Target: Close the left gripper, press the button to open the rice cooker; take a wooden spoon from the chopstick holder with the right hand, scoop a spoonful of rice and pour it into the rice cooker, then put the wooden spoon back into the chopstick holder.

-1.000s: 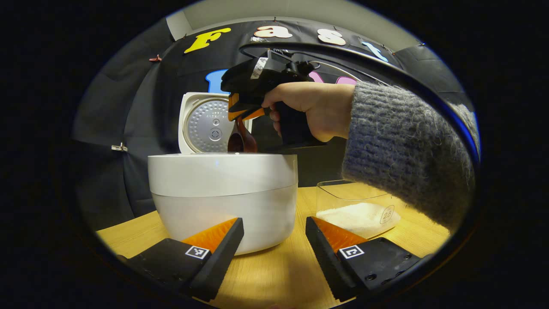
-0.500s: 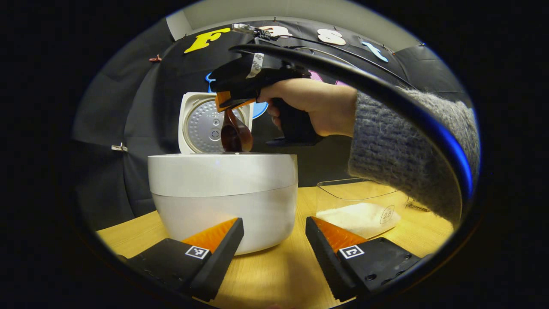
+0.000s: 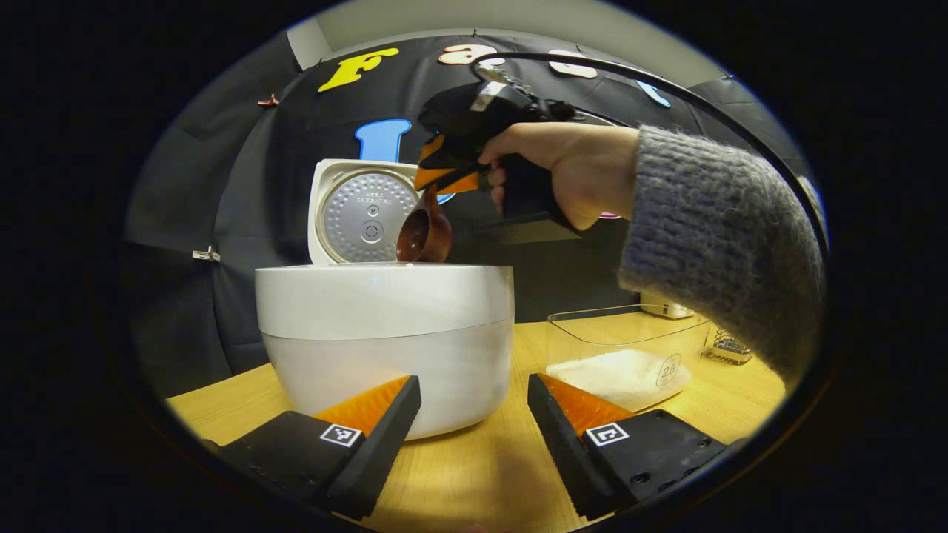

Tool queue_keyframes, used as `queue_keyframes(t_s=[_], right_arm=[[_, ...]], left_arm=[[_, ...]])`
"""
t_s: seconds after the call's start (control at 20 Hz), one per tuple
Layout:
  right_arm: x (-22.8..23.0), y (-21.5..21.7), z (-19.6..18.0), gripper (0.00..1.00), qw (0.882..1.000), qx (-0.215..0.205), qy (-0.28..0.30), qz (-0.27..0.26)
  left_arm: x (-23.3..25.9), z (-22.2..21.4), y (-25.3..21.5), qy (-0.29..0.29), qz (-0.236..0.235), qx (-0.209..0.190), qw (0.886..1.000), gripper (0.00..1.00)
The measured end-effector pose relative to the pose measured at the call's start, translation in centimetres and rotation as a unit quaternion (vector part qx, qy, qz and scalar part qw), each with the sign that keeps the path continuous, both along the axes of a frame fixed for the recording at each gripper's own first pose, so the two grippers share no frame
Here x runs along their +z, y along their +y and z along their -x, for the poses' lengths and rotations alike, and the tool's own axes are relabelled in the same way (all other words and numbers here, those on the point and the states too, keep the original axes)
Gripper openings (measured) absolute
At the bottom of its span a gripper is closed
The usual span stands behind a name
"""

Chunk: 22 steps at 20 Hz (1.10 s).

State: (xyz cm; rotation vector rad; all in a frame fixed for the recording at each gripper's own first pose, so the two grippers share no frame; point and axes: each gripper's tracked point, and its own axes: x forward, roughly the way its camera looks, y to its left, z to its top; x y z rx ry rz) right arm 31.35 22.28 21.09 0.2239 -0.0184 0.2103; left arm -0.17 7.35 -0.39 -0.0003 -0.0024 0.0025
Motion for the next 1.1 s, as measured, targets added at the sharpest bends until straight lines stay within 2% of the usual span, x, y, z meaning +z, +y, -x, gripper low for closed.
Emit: queue_keyframes(t_s=[0.2,0.3,0.75,0.95,1.1], right_arm=[[2.3,-3.7,4.1,0.15,0.997,0.001,-0.021,-0.069],[3.4,-6.1,6.9,0.15,0.996,-0.004,-0.034,-0.079],[6.6,-18.6,20.3,0.14,0.992,-0.082,-0.094,-0.029],[4.7,-24.8,25.0,0.14,0.989,-0.125,-0.081,-0.009],[2.3,-29.9,28.1,0.14,0.985,-0.159,-0.063,-0.015]], left_arm=[[0.0,0.0,0.1,0.0,0.0,0.0,1.0,0.94],[-0.1,0.0,0.1,0.0,0.0,0.0,1.0,0.94],[-0.2,0.0,0.2,0.0,-0.001,0.0,1.0,0.94],[-0.1,0.0,0.2,0.0,-0.001,0.0,1.0,0.94],[-0.2,0.0,0.2,0.0,-0.001,0.0,1.0,0.94]])
